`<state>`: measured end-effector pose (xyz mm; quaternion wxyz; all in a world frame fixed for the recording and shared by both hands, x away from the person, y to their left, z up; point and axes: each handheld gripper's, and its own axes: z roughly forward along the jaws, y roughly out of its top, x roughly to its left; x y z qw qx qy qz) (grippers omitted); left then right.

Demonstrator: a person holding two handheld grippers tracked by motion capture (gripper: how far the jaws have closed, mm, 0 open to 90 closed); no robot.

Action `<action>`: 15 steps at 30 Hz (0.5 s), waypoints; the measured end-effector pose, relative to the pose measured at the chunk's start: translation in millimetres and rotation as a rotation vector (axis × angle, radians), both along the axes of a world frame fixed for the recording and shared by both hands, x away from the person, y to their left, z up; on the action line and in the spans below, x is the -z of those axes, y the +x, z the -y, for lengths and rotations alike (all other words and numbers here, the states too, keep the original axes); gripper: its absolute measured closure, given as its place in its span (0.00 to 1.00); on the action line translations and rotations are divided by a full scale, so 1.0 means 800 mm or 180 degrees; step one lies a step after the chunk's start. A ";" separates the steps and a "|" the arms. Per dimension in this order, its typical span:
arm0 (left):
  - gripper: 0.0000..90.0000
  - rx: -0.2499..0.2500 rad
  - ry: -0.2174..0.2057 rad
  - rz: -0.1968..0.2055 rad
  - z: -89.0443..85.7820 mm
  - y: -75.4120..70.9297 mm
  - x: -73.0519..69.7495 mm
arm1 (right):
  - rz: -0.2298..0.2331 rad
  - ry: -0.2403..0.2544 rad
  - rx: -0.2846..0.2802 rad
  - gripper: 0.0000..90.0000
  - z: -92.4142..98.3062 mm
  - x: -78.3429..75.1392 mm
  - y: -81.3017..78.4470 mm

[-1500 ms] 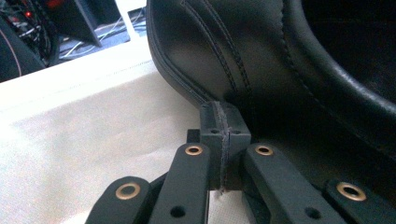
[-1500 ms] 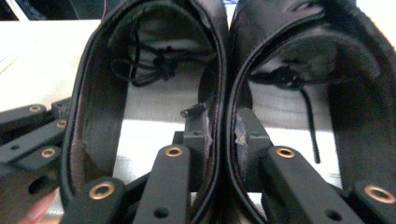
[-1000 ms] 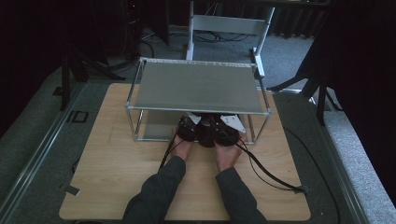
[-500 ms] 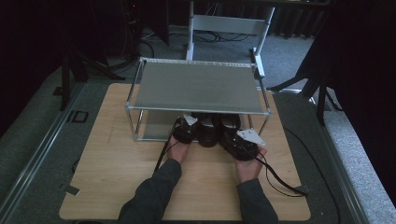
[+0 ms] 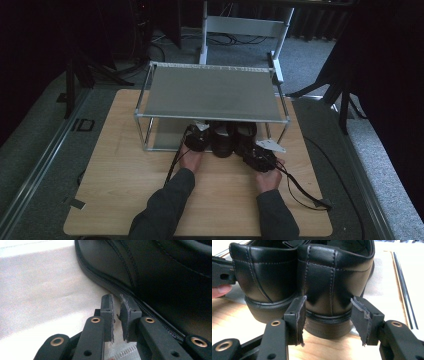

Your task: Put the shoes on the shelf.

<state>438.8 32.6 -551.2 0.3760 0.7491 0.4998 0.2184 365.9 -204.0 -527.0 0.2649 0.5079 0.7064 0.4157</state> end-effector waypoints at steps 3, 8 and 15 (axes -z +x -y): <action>0.92 0.0020 -0.0008 0.0012 -0.001 0.003 0.000 | -0.0012 -0.0011 -0.0013 0.51 0.000 -0.001 0.003; 0.99 -0.0038 0.0035 -0.0008 0.002 0.008 -0.002 | -0.0030 0.0007 -0.0006 0.51 -0.006 0.001 0.002; 0.98 -0.0147 0.0018 -0.0025 0.000 0.015 -0.003 | -0.0025 -0.0001 -0.0090 0.50 -0.012 0.003 0.000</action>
